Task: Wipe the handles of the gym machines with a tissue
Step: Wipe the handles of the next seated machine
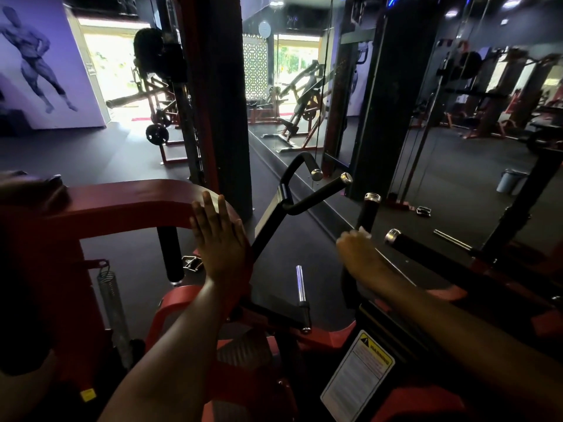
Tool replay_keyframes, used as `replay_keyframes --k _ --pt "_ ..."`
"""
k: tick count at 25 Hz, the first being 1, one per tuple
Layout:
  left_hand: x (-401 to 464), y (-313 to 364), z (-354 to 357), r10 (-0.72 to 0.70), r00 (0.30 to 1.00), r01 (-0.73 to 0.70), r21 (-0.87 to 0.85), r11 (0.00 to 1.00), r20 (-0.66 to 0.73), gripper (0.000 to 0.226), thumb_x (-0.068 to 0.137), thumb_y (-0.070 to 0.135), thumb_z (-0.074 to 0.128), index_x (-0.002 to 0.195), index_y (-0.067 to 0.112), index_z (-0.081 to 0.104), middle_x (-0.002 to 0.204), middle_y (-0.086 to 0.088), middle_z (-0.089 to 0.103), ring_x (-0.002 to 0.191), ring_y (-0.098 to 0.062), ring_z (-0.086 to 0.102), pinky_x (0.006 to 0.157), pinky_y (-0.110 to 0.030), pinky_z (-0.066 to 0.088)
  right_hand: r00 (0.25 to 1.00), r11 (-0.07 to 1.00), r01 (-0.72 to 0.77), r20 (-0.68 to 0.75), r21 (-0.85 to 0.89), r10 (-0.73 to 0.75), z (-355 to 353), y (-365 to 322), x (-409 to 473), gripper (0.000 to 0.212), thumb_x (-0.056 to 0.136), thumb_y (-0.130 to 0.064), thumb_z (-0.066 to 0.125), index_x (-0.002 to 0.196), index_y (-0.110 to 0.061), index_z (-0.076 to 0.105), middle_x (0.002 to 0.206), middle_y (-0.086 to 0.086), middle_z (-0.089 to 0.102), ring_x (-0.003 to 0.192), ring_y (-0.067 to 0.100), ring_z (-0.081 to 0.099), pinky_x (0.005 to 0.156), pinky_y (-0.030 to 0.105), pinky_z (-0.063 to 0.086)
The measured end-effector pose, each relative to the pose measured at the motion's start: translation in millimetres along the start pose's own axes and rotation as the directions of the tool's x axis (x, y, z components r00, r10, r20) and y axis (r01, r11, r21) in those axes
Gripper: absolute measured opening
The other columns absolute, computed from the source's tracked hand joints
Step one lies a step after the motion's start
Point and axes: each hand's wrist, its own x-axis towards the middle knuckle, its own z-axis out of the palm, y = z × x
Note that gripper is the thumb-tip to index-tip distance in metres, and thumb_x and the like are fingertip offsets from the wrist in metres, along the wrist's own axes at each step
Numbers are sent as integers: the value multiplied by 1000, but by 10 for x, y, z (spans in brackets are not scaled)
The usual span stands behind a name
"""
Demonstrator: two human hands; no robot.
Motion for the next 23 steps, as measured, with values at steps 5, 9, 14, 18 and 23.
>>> replay_keyframes --k 5,9,14,18,23 --pt "-3 -52 51 7 1000 -7 -1 1000 22 55 103 31 24 151 3 26 158 -22 15 148 -31 -4 121 -46 1 981 990 -134 -135 46 139 -156 464 534 23 95 -7 42 101 0 63 115 18 59 109 29 54 95 36 43" --pt "-23 -56 61 5 998 -5 -3 1000 61 56 104 33 21 152 5 24 159 -21 12 148 -35 0 121 -47 1 982 979 -172 -61 108 180 66 425 357 19 92 -3 47 102 -1 63 107 16 62 104 30 58 90 35 46" --pt "-13 -56 52 -8 998 9 -5 1000 60 56 104 35 18 152 7 26 158 -22 16 147 -35 3 121 -47 4 999 1000 -7 -34 -5 7 295 111 -17 22 91 0 45 106 -2 61 114 13 60 110 28 55 95 34 41" --pt "-29 -56 50 9 998 -8 -8 1000 54 54 104 33 25 151 6 28 157 -23 17 147 -36 4 121 -47 3 983 984 140 134 -113 -125 -61 52 113 26 94 -4 40 109 0 60 114 17 60 107 32 57 91 37 44" --pt "-27 -46 14 13 999 -12 -15 1000 44 54 103 32 23 151 7 28 157 -23 17 147 -34 3 121 -45 0 996 977 -92 0 -192 93 -112 221 374 31 93 -3 39 117 4 59 118 20 58 113 34 52 95 39 43"
